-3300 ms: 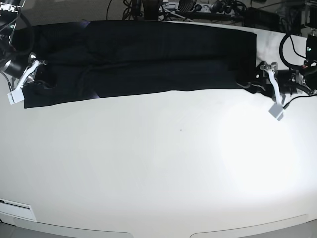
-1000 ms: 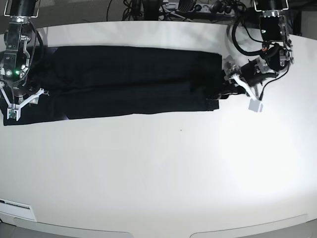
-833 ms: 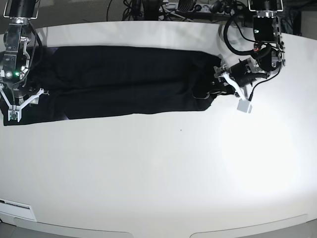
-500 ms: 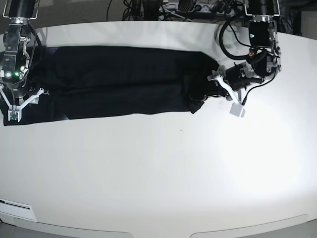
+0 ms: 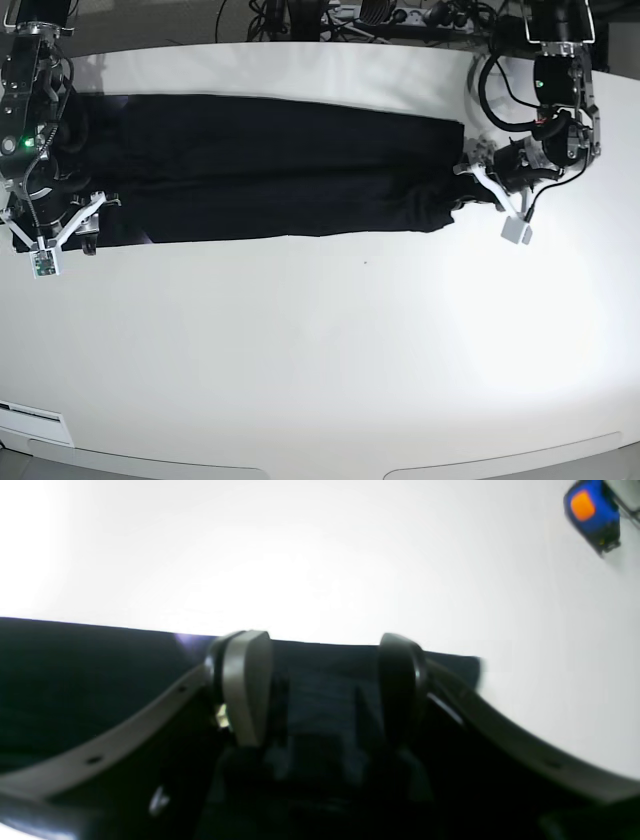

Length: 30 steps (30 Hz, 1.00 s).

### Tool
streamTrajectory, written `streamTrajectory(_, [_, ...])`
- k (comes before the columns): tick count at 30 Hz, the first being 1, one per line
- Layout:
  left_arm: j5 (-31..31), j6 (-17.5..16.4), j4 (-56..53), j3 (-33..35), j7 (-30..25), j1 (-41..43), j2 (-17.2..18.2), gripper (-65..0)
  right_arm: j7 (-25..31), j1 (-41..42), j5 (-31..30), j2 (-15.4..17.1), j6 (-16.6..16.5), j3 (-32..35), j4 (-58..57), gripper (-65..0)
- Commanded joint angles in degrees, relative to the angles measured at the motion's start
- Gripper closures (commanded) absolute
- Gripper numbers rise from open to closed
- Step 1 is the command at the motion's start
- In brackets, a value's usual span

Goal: Fold the T-shirt properly

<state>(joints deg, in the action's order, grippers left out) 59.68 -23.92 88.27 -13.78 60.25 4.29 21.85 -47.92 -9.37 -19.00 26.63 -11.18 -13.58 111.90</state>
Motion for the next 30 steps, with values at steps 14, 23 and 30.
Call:
streamTrajectory(14, [13.29, -4.2, 0.61, -9.14, 2.19, -0.5, 10.71, 0.0, 3.74, -7.69, -3.78, 0.5, -1.95, -0.42, 0.92, 0.0])
streamTrajectory(23, [21.55, -6.64, 0.61, -9.18, 6.03, -0.35, 10.64, 0.0, 6.4, -11.28, -3.23, -4.94, -7.1, -0.33, -0.92, 0.0])
streamTrajectory(30, [25.32, -11.28, 0.61, -9.22, 6.34, -0.35, 10.21, 0.0, 11.93, -10.62, -1.75, -5.81, -10.16, -0.33, -12.48, 0.0])
